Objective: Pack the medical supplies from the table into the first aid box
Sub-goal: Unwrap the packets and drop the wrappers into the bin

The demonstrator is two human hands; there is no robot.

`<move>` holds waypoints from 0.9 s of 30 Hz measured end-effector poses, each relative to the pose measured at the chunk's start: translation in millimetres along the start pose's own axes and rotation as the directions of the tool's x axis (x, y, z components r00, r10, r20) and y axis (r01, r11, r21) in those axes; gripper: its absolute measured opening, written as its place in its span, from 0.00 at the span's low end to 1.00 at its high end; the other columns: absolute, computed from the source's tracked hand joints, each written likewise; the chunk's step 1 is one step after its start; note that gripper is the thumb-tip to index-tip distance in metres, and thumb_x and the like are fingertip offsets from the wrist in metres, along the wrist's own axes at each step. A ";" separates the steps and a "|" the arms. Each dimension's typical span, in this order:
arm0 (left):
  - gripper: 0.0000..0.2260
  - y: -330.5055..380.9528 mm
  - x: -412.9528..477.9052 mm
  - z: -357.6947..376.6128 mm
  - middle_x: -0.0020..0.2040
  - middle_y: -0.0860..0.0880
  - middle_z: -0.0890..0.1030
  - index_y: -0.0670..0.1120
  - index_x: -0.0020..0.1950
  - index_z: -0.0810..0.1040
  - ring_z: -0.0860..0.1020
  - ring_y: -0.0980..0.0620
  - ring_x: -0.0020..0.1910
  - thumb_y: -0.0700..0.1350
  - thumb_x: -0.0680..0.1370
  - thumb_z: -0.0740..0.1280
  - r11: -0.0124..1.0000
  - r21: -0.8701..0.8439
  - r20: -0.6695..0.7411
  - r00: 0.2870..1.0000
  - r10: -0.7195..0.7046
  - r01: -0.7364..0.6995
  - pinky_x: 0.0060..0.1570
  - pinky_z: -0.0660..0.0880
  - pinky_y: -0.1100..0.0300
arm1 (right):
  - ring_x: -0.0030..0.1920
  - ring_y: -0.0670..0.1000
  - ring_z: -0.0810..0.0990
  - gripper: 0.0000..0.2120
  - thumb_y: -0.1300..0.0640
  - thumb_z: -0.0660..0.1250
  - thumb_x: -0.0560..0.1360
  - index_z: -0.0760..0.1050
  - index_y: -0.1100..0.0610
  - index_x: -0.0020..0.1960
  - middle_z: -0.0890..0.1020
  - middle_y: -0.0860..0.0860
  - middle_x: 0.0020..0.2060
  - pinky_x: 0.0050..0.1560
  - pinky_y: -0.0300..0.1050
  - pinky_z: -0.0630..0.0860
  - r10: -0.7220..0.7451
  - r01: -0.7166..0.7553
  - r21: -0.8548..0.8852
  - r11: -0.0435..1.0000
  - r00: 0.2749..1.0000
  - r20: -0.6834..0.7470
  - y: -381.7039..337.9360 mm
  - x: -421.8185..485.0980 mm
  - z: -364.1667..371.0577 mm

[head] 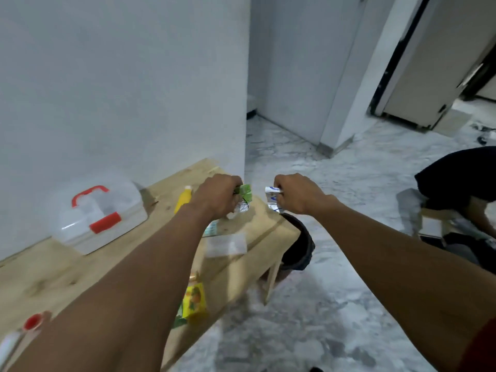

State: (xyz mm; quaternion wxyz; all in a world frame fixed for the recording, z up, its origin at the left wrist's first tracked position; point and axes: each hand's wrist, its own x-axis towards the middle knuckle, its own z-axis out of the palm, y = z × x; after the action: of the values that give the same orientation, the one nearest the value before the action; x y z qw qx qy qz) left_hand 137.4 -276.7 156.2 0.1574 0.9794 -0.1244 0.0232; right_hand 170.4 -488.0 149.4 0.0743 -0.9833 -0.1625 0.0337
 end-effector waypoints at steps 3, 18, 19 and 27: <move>0.06 51.4 34.9 25.1 0.49 0.43 0.82 0.44 0.51 0.78 0.78 0.38 0.50 0.43 0.75 0.66 1.000 0.023 0.022 1.000 0.005 -0.006 0.45 0.74 0.50 | 0.41 0.57 0.74 0.09 0.59 0.64 0.74 0.73 0.58 0.54 0.80 0.57 0.48 0.38 0.46 0.67 0.029 -0.029 -0.004 1.000 0.999 0.031 64.6 -3.3 -5.8; 0.10 130.6 175.3 129.1 0.53 0.44 0.82 0.47 0.57 0.77 0.79 0.39 0.51 0.45 0.77 0.65 0.988 -0.018 0.163 0.975 -0.151 0.156 0.50 0.76 0.48 | 0.51 0.59 0.77 0.10 0.60 0.64 0.74 0.74 0.60 0.54 0.78 0.57 0.50 0.42 0.45 0.66 -0.038 0.028 0.077 0.997 0.989 0.141 238.6 78.8 16.0; 0.10 129.3 185.7 132.1 0.53 0.44 0.82 0.47 0.57 0.77 0.79 0.39 0.51 0.45 0.76 0.65 0.985 -0.027 0.170 0.972 -0.163 0.170 0.50 0.76 0.48 | 0.51 0.59 0.77 0.10 0.60 0.64 0.74 0.74 0.60 0.55 0.77 0.57 0.51 0.43 0.45 0.66 -0.034 0.023 0.075 0.997 0.988 0.152 243.6 87.8 17.0; 0.13 124.8 236.8 179.6 0.57 0.43 0.80 0.48 0.61 0.76 0.78 0.40 0.56 0.43 0.76 0.65 0.954 -0.052 0.320 0.909 -0.265 0.296 0.53 0.75 0.51 | 0.55 0.59 0.77 0.13 0.60 0.65 0.75 0.74 0.59 0.59 0.79 0.57 0.53 0.52 0.49 0.74 -0.147 0.138 0.049 0.989 0.927 0.345 277.7 152.3 49.8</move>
State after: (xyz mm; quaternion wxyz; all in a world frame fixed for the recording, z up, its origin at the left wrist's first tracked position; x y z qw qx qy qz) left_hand 336.5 -503.9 43.5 0.1862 0.9694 -0.0063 -0.1599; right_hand 397.2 -691.8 50.3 0.0586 -0.9465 -0.2437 0.2034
